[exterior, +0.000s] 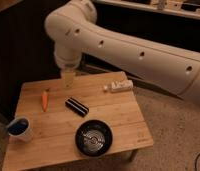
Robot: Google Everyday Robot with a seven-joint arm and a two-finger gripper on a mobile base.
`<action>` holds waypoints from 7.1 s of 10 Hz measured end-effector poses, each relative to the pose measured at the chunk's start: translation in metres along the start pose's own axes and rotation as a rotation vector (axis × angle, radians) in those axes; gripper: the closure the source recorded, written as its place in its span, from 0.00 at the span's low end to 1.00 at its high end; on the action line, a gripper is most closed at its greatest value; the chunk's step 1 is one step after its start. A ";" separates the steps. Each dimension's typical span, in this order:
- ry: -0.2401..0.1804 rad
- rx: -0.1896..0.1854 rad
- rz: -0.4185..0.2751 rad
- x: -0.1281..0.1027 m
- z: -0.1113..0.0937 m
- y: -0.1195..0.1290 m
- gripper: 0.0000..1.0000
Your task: Move the arm in a circular motion
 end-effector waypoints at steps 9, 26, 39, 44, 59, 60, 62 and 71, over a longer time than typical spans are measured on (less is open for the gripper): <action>0.070 -0.001 0.441 0.235 -0.009 0.064 0.20; -0.014 -0.047 -0.018 0.109 -0.031 0.206 0.20; 0.036 -0.057 -0.029 0.010 0.044 -0.029 0.20; 0.126 -0.076 0.208 0.128 0.047 -0.021 0.20; 0.307 -0.042 0.228 0.299 -0.010 0.157 0.20; 0.267 -0.027 0.155 0.261 -0.013 0.168 0.20; 0.209 -0.008 0.048 0.203 -0.014 0.178 0.20; -0.058 0.083 -0.401 -0.059 -0.028 0.143 0.20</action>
